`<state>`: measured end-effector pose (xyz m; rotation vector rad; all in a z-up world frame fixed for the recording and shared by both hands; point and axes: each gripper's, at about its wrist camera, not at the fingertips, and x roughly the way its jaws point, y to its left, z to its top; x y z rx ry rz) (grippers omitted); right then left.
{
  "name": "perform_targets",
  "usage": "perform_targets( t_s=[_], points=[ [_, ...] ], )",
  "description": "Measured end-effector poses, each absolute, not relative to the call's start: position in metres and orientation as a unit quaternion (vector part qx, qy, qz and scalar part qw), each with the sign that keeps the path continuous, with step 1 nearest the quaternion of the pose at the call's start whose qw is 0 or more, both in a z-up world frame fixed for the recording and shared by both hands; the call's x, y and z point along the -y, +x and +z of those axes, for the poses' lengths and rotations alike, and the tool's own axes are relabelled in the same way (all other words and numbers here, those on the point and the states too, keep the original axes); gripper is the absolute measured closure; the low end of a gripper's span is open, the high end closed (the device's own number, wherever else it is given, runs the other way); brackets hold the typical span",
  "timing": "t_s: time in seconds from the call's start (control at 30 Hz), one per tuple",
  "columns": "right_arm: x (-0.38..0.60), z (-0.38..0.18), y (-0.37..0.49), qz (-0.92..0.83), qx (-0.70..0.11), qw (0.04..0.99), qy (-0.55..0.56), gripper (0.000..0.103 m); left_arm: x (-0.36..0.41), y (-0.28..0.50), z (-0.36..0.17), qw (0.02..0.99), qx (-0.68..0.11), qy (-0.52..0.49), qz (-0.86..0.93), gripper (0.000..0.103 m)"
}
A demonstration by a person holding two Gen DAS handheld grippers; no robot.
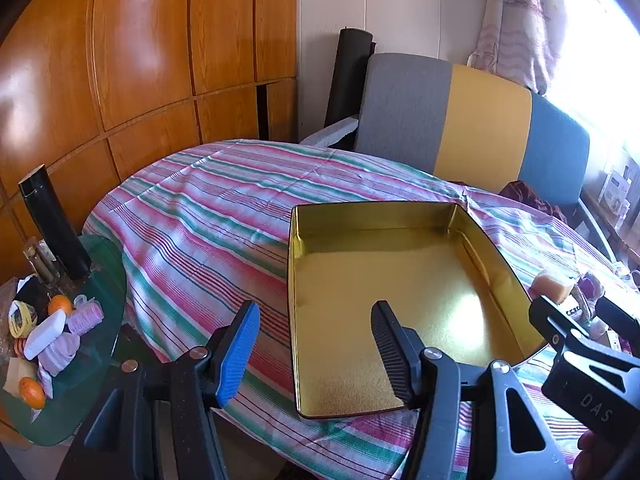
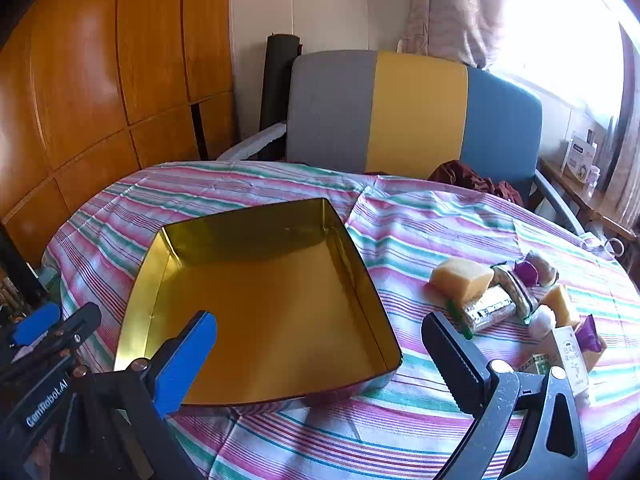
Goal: Organize objects
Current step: 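Move the left tool from the gold tray toward the item cluster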
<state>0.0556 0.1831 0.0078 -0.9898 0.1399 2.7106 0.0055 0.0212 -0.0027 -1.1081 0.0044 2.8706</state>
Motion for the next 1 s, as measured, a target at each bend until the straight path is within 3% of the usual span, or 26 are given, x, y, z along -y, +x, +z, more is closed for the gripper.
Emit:
perform_targets(
  t_s=[0.63, 1.0],
  points=[
    [-0.192, 0.003, 0.053, 0.935, -0.049, 0.109, -0.333, 0.000, -0.036, -0.001, -0.004, 0.054, -0.018, -0.358, 0.932, 0.044],
    [-0.219, 0.000, 0.056, 0.929, -0.067, 0.129, -0.341, 0.000, -0.071, 0.003, -0.006, 0.182, -0.030, -0.347, 0.920, 0.039]
  ],
)
